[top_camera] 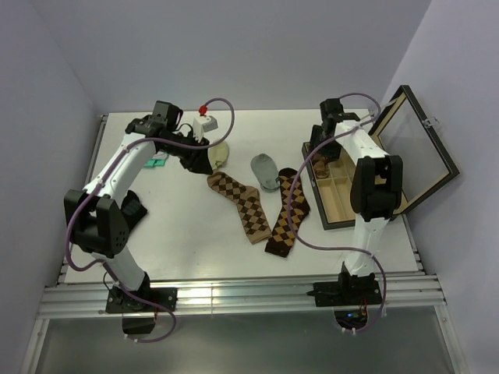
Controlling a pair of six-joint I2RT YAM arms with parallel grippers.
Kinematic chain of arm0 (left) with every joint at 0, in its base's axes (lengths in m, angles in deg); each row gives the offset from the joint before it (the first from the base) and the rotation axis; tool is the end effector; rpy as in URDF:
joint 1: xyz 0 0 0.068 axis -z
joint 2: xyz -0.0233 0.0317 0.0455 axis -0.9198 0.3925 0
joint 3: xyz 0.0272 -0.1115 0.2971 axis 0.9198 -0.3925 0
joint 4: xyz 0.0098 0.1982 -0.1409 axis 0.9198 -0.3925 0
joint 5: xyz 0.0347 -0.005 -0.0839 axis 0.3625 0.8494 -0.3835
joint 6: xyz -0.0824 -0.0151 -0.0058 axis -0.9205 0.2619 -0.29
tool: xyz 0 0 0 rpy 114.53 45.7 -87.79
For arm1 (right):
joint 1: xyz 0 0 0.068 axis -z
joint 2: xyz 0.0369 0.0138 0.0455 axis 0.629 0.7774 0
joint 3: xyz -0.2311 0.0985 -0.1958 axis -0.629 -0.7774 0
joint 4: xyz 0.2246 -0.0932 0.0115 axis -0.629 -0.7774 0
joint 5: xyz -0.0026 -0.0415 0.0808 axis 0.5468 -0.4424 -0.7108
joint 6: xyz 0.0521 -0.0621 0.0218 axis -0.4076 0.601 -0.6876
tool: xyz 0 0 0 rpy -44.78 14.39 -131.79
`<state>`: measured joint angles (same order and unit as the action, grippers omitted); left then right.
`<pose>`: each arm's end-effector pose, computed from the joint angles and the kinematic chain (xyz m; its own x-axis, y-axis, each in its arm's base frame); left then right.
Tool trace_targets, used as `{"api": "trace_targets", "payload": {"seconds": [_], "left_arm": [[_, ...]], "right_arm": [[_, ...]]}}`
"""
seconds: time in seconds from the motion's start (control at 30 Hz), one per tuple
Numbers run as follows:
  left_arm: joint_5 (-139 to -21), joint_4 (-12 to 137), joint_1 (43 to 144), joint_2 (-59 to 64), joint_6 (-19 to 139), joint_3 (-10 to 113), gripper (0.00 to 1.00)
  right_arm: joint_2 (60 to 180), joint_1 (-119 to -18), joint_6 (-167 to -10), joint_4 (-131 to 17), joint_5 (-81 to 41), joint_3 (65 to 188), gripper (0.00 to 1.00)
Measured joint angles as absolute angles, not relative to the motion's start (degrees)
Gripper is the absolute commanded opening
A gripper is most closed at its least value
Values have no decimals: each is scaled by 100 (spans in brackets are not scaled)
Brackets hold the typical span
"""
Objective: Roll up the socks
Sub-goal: Place the sock in the storage box, then reset both arms
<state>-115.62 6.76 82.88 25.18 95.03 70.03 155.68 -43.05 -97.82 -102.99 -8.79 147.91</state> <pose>0.3285 -0.1472 0.3418 -0.5694 0.4560 -0.6840 0.8091 0.4579 -0.3683 0.4512 0.0279 0.2366 -0.8891 0.2134 -0.4049 0.2069 0.9765 0.0604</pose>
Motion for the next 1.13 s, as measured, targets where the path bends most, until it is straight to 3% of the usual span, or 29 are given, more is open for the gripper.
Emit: {"api": "trace_targets", "payload": {"seconds": [0.33, 0.67, 0.73, 0.8, 0.97, 1.13], "left_arm": [[-11197, 1015, 8290, 2033, 9348, 6548, 32], [-10566, 1526, 8290, 940, 9064, 5586, 33], [-10426, 1618, 8290, 783, 9049, 5381, 33], [-10299, 1666, 8290, 682, 9049, 5226, 33], [-10131, 1784, 8290, 608, 9049, 4904, 33], [-10093, 1800, 8290, 599, 9049, 4843, 33]], "right_arm": [[13935, -4316, -9787, -9789, -1035, 14135, 69], [10266, -4526, -9876, -8517, -1317, 11521, 78], [9496, -4559, -9946, -8279, -1415, 10872, 84], [8760, -4563, -10040, -8076, -1491, 10262, 100], [7678, -4565, -10221, -7916, -1594, 9344, 100], [7568, -4565, -10320, -7857, -1614, 9241, 100]]}}
